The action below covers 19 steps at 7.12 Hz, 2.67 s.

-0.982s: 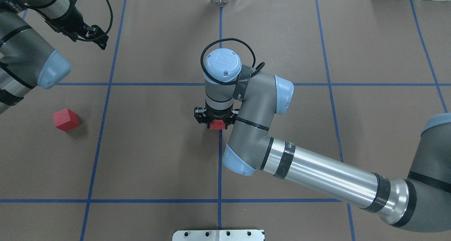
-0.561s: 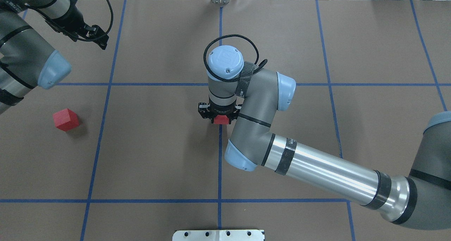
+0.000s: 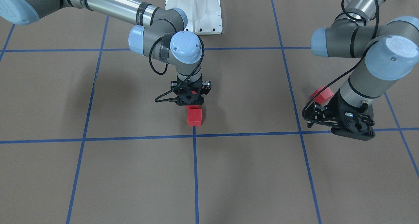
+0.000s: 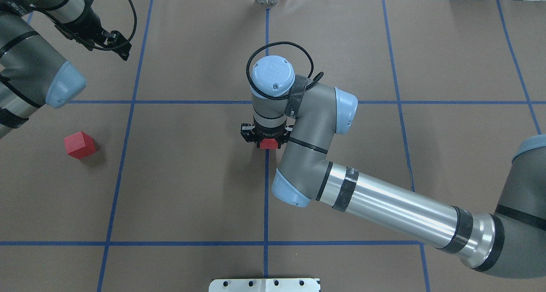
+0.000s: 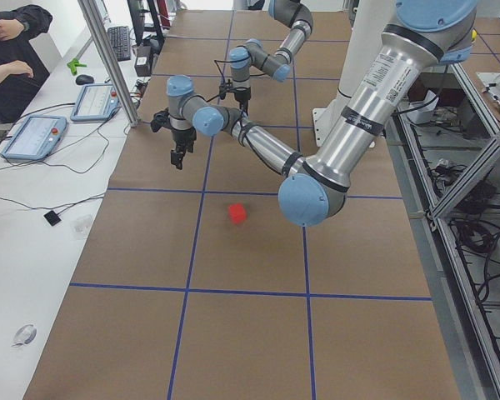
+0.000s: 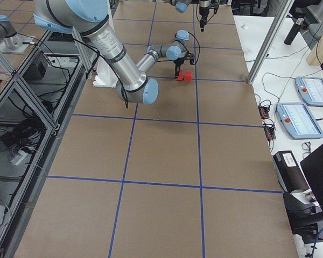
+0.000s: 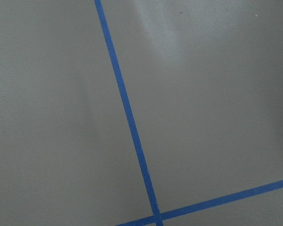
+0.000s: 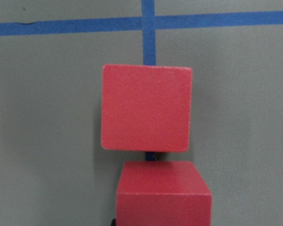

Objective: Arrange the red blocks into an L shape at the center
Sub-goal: 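Lower the held cube just nearer the robot than the center cube, aligning it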

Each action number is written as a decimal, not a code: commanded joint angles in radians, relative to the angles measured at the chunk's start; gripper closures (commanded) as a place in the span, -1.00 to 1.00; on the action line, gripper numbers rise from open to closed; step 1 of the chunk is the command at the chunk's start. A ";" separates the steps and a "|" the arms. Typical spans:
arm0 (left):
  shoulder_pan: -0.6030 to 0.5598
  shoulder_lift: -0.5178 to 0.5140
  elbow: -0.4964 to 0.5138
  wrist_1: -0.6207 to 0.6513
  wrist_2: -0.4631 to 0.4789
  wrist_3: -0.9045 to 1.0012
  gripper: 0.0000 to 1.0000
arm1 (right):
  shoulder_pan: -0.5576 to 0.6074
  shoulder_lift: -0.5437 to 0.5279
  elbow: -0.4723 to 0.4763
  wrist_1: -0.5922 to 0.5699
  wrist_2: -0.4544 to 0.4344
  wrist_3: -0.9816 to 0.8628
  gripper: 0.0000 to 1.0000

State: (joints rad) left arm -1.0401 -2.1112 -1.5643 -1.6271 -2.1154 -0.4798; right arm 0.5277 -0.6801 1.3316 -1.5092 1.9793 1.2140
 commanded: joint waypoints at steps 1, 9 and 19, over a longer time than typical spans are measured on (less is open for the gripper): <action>0.000 0.000 0.001 -0.001 0.000 0.001 -1.00 | 0.000 0.001 0.000 0.014 -0.020 0.001 1.00; -0.003 0.000 0.000 -0.001 0.000 0.003 -1.00 | 0.000 0.005 -0.014 0.050 -0.039 -0.001 1.00; -0.002 -0.001 -0.002 0.000 0.000 -0.003 -1.00 | 0.000 0.001 -0.023 0.058 -0.050 -0.001 1.00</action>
State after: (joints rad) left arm -1.0416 -2.1123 -1.5662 -1.6265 -2.1154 -0.4832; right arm 0.5277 -0.6793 1.3088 -1.4512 1.9301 1.2133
